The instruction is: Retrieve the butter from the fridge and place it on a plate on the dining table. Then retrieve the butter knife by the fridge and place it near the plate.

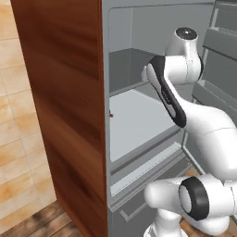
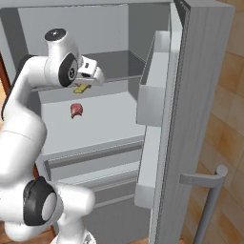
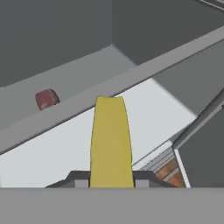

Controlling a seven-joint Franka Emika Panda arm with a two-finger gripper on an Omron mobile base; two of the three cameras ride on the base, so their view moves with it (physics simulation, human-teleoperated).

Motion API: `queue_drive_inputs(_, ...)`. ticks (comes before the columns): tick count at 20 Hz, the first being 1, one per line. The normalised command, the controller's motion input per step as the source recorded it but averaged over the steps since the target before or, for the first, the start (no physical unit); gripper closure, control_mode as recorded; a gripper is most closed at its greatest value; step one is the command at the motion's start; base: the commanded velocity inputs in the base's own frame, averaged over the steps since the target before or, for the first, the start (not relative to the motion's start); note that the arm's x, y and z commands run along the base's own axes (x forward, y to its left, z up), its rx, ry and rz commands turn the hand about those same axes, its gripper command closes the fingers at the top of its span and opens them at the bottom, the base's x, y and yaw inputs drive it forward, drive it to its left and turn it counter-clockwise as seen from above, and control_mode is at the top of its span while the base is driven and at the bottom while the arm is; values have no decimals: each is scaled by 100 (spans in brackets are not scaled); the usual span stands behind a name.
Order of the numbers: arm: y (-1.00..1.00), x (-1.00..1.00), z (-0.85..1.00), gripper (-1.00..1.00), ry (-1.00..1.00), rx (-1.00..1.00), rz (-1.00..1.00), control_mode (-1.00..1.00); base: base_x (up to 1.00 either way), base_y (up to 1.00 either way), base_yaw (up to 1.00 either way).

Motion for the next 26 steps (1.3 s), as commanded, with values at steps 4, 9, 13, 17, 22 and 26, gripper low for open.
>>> queue_drive_inputs(4, -5, -100, -1, 100, 0, -3, 0, -100, 0, 0, 0)
queue_drive_inputs(9, 4, -100, -19, 100, 0, -1, 0, -100, 0, 0, 0)
queue_drive_inputs(13, 4, -90, -30, 100, 0, 0, 0, -100, 0, 0, 0)
queue_drive_inputs(17, 1, -46, -32, 100, 0, 0, 0, -100, 0, 0, 0)
queue_drive_inputs(22, 1, -48, -25, 100, 0, 0, 0, -100, 0, 0, 0)
queue_drive_inputs(26, 0, -8, -3, 100, 2, 0, 0, -100, 0, 0, 0)
